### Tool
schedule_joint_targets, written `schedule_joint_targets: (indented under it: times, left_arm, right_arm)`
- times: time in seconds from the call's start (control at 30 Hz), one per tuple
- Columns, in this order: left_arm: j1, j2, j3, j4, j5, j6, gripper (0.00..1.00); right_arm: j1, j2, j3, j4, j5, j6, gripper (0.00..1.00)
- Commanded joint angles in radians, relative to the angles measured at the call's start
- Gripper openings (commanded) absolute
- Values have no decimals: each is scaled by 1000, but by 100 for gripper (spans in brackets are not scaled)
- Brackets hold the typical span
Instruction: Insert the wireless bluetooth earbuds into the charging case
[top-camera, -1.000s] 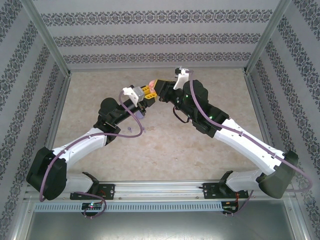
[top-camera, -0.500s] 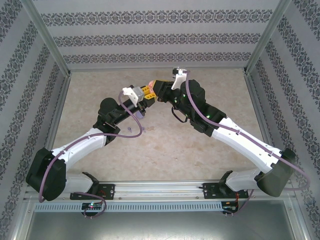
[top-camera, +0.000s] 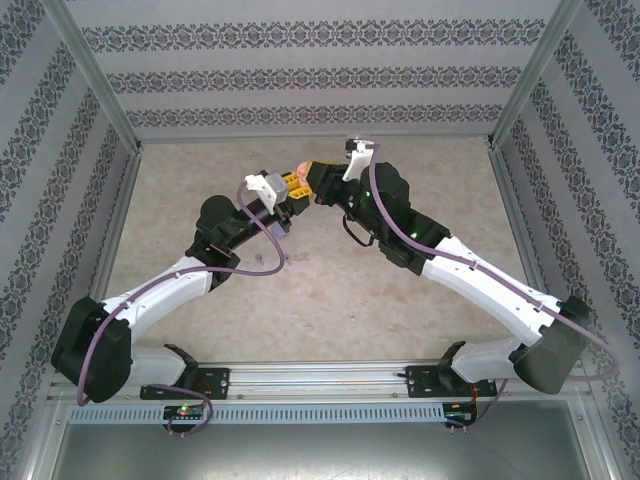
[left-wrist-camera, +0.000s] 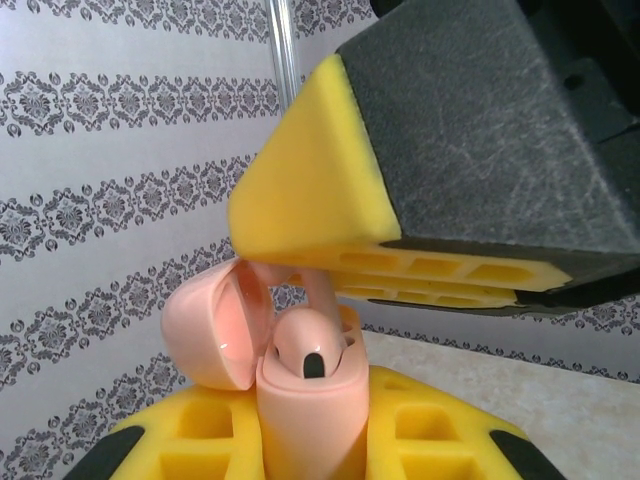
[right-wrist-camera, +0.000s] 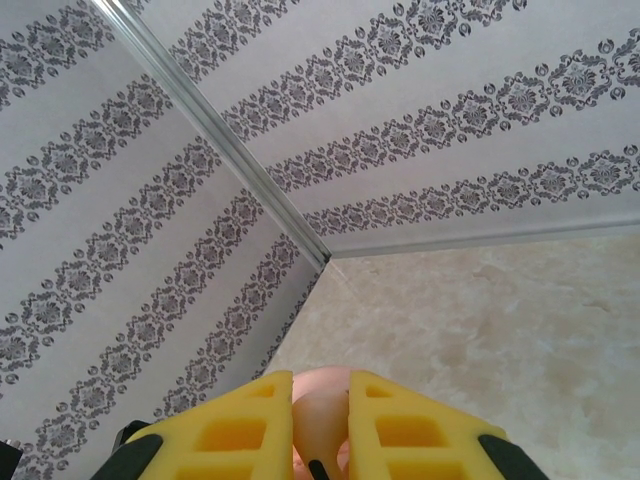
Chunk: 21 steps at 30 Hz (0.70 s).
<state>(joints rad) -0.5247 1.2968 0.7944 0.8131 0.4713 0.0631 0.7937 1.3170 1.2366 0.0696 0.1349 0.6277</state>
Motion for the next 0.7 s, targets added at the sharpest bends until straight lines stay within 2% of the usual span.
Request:
schedule_joint_targets:
  times: [0.0,0.23,0.43,0.5,0.67]
  left_arm:
    - [-28,-42,37,57,34,5,0]
    - [-29,-43,48,51,12,10,0]
    - [-31,-39,56,42,3,15,0]
    - [-31,-38,57,37,2,16,0]
    - [-32,-35,54,34,3,14,0]
  right_arm:
    - [-13,-5,-28,30,23,-17,16]
    - [-10,-18,-53,39,-59,-33,16]
    - [-4,-36,-76,19,-55,-26,16]
    - [-5,-34,-69,12,-40,-18,18]
    - [-13,-20,-16,-16,-15,-11,31]
